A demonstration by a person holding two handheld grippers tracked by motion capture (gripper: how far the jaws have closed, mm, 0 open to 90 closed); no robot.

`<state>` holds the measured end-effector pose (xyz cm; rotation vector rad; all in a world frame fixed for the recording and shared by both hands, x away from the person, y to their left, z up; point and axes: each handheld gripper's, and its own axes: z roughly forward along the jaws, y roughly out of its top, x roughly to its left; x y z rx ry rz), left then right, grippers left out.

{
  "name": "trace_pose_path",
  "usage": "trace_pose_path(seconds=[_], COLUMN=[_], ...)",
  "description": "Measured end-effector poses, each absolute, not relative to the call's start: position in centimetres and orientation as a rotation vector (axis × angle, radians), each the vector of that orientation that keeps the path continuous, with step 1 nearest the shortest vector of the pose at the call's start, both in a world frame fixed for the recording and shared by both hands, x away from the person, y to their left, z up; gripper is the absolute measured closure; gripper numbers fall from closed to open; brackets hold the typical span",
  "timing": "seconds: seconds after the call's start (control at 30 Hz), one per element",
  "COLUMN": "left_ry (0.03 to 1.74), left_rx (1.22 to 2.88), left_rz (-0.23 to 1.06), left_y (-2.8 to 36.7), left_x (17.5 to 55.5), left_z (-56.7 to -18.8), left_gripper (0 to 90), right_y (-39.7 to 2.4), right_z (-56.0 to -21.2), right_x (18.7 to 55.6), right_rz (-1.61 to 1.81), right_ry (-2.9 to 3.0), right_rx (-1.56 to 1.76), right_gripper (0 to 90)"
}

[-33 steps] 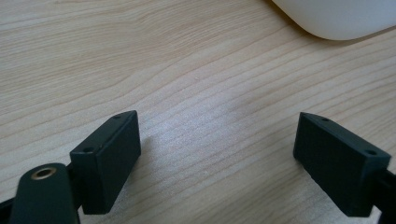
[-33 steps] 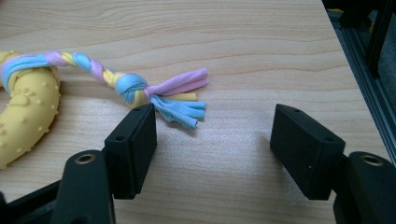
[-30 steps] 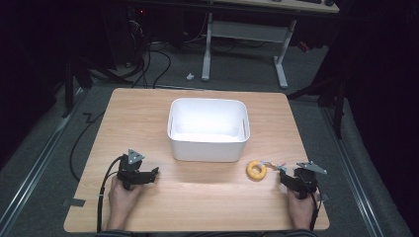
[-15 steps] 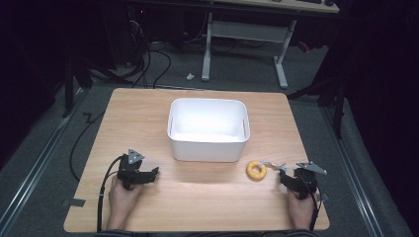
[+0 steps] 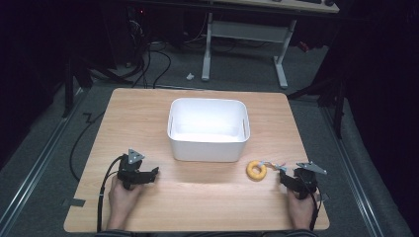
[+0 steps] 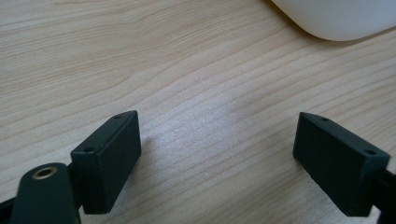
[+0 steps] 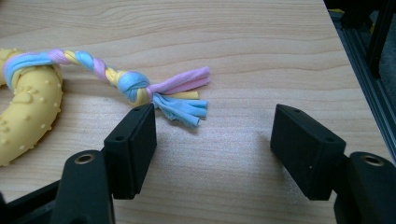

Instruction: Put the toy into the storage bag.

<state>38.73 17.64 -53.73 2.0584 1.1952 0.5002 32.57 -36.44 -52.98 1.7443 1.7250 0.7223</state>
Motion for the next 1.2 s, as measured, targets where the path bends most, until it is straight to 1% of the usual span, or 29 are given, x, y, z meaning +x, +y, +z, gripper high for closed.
trace_pose_path(seconds=[0.43,0.47,0.53,0.83,1.03,1.2], left_ry=[1.195,1.195,1.195,1.194,1.193,1.192], left_rx=[2.058,2.058,2.058,2.059,2.059,2.058], left_rz=[0.500,0.500,0.500,0.498,0.497,0.498], left_y=[17.64,17.64,17.64,17.64,17.61,17.60], left_x=[38.74,38.74,38.74,38.77,38.86,38.91], left_z=[-53.73,-53.73,-53.73,-53.73,-53.72,-53.73], left_gripper=[15.4,15.4,15.4,15.4,15.6,15.8], right_y=[-36.50,-36.48,-36.46,-36.44,-36.49,-36.65], right_z=[-52.99,-52.99,-52.99,-52.98,-52.98,-52.57], right_x=[32.56,32.58,32.59,32.54,32.51,32.19], right_rz=[0.736,0.735,0.736,0.745,0.749,0.750], right_ry=[1.751,1.763,1.768,1.785,1.788,1.805], right_rx=[1.728,1.726,1.724,1.719,1.708,1.708], right_gripper=[29.9,27.2,26.5,25.8,27.8,33.2])
